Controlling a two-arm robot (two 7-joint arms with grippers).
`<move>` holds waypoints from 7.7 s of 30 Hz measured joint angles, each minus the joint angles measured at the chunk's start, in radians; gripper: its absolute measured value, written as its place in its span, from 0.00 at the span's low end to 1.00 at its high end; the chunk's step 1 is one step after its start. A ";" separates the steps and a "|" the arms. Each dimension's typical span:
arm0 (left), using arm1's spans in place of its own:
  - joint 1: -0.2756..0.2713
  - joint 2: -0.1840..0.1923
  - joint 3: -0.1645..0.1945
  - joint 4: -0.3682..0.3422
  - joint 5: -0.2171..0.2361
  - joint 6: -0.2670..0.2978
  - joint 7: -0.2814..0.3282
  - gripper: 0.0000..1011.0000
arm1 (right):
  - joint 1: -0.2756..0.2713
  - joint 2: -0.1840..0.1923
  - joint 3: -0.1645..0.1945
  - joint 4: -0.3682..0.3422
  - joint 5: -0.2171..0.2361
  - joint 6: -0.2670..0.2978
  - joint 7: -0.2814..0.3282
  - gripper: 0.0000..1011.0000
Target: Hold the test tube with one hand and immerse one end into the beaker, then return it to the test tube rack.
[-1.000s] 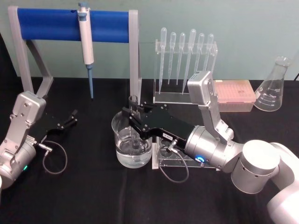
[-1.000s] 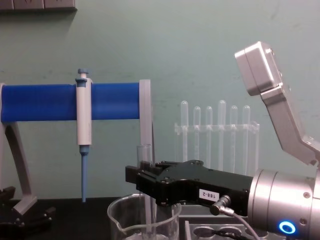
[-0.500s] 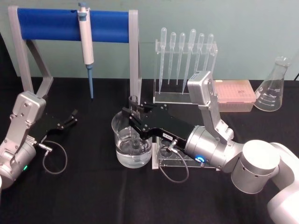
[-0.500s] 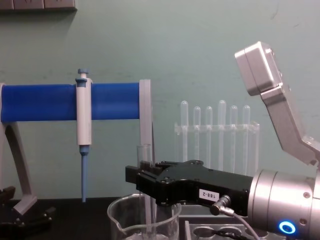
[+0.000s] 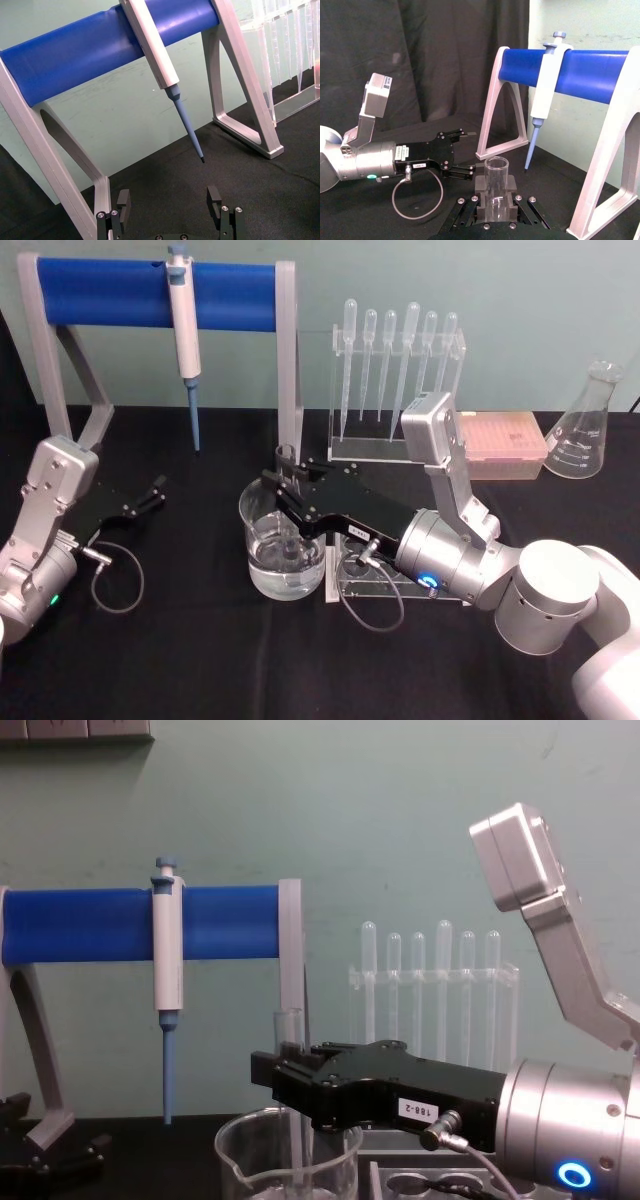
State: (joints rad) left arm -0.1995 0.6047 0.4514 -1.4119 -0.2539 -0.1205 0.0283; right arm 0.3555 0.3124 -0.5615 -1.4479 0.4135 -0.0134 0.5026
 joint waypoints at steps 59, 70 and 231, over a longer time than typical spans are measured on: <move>0.000 0.000 0.000 0.000 0.000 0.000 0.000 0.99 | 0.000 0.000 0.000 0.000 0.000 0.000 0.000 0.22; 0.000 0.000 0.000 0.000 0.000 0.000 0.000 0.99 | 0.000 0.000 0.000 0.000 0.000 0.000 0.000 0.22; 0.000 0.000 0.000 0.000 0.000 0.000 0.000 0.99 | -0.107 0.168 0.120 -0.176 -0.020 0.102 -0.057 0.22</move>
State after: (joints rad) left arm -0.1995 0.6047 0.4514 -1.4120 -0.2539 -0.1205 0.0283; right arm 0.2484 0.4804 -0.4414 -1.6240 0.3932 0.0890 0.4458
